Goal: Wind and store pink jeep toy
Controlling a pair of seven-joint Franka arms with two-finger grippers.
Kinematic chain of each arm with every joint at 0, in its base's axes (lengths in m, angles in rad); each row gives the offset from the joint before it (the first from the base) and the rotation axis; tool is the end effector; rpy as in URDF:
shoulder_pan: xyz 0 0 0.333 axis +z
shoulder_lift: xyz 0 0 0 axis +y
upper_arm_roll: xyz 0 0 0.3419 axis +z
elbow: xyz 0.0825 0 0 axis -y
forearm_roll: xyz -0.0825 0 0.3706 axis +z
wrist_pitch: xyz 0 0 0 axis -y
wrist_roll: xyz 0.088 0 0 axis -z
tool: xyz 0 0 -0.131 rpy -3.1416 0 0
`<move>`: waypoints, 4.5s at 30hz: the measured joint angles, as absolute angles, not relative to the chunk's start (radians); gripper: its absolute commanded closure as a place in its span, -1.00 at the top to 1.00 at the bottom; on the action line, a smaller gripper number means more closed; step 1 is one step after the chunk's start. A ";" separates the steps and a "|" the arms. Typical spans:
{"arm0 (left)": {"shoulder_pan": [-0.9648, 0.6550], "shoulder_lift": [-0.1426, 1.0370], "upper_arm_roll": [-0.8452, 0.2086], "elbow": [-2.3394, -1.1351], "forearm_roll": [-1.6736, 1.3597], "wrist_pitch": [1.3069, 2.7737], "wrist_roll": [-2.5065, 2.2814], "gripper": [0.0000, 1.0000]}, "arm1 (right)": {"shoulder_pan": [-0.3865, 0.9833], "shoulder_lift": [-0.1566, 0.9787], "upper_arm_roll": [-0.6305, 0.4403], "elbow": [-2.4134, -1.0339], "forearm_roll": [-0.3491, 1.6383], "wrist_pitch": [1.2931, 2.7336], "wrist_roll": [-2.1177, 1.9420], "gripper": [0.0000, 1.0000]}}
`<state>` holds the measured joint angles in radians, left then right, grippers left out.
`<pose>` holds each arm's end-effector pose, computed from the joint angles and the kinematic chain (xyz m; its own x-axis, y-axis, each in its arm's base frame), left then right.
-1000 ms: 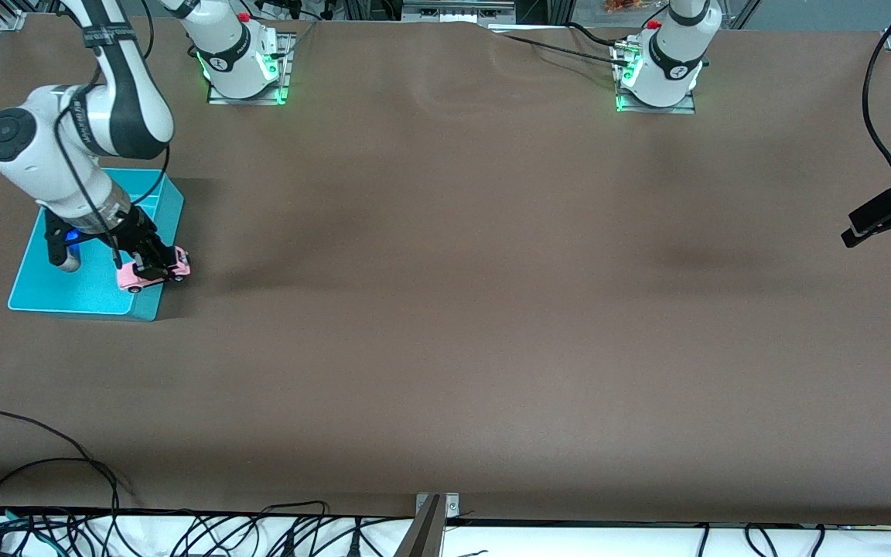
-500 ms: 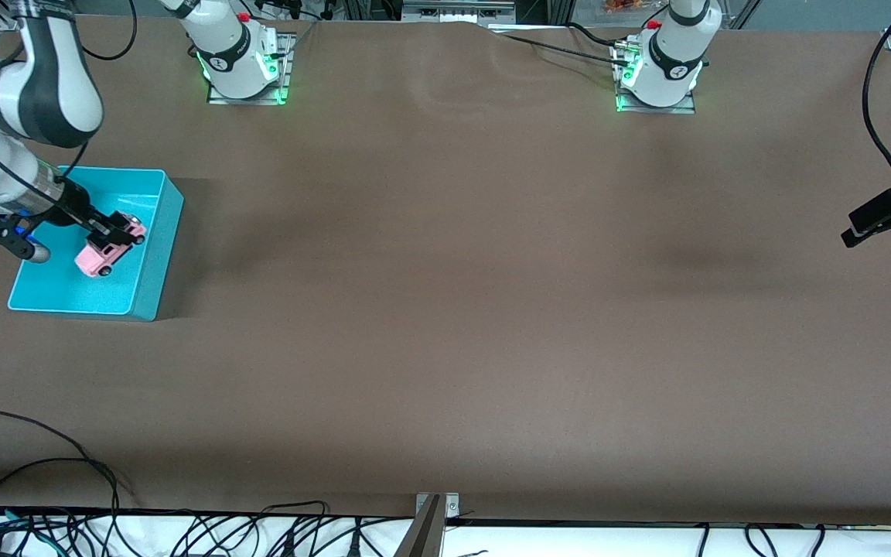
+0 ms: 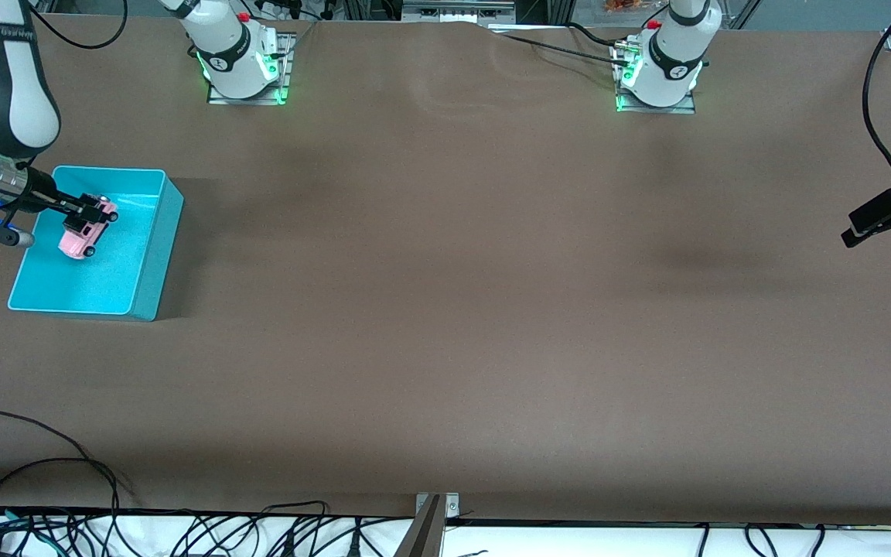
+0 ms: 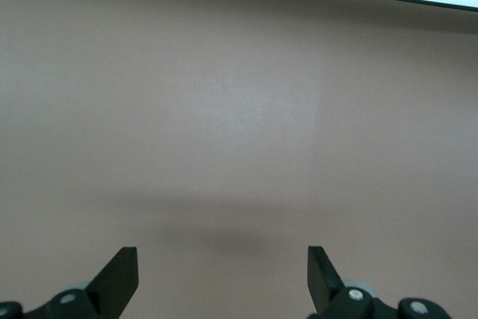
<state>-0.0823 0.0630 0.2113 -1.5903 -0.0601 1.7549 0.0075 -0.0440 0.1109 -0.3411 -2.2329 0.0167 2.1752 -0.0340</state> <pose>0.5770 0.0642 0.6002 0.9862 0.1297 0.1030 0.1255 -0.9910 0.0459 0.4710 -0.1892 0.3232 0.9220 -0.3517 -0.1619 -0.3533 -0.9353 0.0195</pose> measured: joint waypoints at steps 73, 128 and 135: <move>-0.092 0.061 0.146 -1.590 -0.060 1.724 0.009 1.00 | -0.085 0.347 -0.348 -2.273 0.017 2.424 -0.076 0.16; -0.101 0.062 0.122 -1.590 0.015 1.604 0.012 1.00 | -0.083 0.143 -0.303 -2.190 0.017 2.145 -0.068 1.00; -0.101 0.062 0.122 -1.590 0.015 1.603 0.012 1.00 | -0.083 0.088 -0.265 -2.189 0.017 2.121 -0.059 1.00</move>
<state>-0.1013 0.0616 0.1224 -1.5903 0.0149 1.6034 0.0119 -0.0825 0.0882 -0.2650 -2.1887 0.0169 2.1214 -0.0587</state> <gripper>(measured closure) 0.000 0.000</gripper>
